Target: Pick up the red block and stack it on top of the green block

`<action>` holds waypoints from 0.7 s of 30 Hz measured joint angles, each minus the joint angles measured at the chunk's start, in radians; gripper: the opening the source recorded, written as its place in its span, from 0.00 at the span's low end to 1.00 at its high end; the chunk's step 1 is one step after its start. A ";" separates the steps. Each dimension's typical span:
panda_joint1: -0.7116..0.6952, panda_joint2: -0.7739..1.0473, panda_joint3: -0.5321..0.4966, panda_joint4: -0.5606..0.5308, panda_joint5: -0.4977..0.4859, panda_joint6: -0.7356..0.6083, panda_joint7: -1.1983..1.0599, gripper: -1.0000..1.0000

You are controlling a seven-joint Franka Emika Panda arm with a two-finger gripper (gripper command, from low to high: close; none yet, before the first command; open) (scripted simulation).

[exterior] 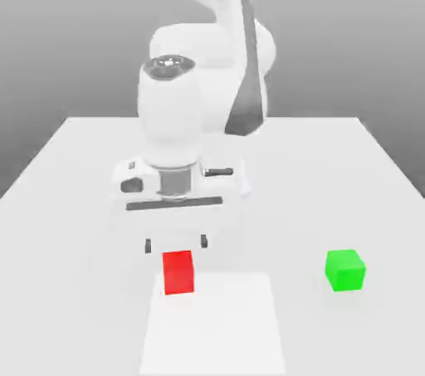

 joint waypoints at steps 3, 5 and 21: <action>-0.053 0.109 0.068 0.013 0.062 0.092 -0.048 0.00; -0.053 0.109 0.068 0.013 0.062 0.092 -0.047 0.00; 0.012 -0.168 0.103 -0.001 -0.052 -0.171 0.042 0.00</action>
